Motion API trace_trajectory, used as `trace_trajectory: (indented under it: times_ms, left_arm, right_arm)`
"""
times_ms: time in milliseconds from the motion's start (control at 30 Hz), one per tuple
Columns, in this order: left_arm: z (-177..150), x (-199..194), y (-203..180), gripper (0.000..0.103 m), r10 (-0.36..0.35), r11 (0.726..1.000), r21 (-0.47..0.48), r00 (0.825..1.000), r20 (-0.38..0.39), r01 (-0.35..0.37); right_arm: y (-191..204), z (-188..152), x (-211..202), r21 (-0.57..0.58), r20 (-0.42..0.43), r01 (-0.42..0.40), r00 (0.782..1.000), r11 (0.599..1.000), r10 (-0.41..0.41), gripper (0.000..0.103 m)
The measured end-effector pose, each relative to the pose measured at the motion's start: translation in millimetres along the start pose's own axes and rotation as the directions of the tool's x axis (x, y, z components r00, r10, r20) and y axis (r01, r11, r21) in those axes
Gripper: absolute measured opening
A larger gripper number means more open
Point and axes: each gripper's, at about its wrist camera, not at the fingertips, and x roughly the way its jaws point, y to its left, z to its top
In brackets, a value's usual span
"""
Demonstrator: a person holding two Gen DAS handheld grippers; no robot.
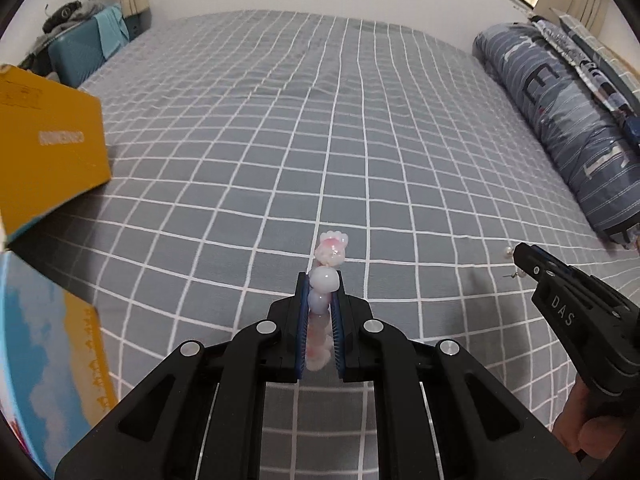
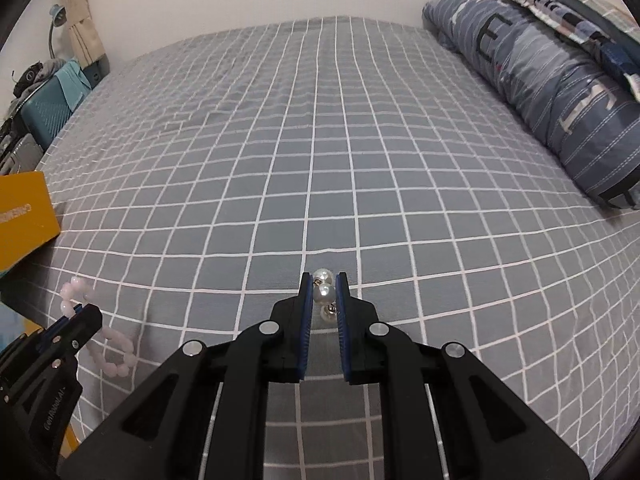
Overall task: Organize jewelry
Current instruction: 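Carry the pink bracelet and pearl pin over to the white box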
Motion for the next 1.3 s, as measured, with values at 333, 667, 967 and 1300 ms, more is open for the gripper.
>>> trace_trajectory:
  times_ms: [333, 667, 967, 1300]
  left_arm:
    - [-7, -49, 5, 0.01, 0.036, 0.999, -0.001, 0.997, 0.073, -0.036]
    - [-20, -104, 10, 0.01, 0.063, 0.998, 0.011, 0.985, 0.16, -0.066]
    - [-43, -123, 15, 0.01, 0.077, 0.997, 0.018, 0.982, 0.175, -0.081]
    - [-77, -150, 34, 0.01, 0.083, 0.996, 0.001, 0.977, 0.194, -0.085]
  right_arm:
    - [-4, -7, -56, 0.027, 0.07, -0.036, 0.997, 0.999, 0.034, 0.011]
    - [-1, -27, -107, 0.006, 0.132, -0.03, 0.991, 1.0, 0.029, 0.011]
    - [7, -55, -133, -0.01, 0.154, -0.022, 0.988, 1.0, 0.023, 0.011]
    - [17, -86, -149, -0.038, 0.172, -0.013, 0.985, 0.999, 0.02, 0.011]
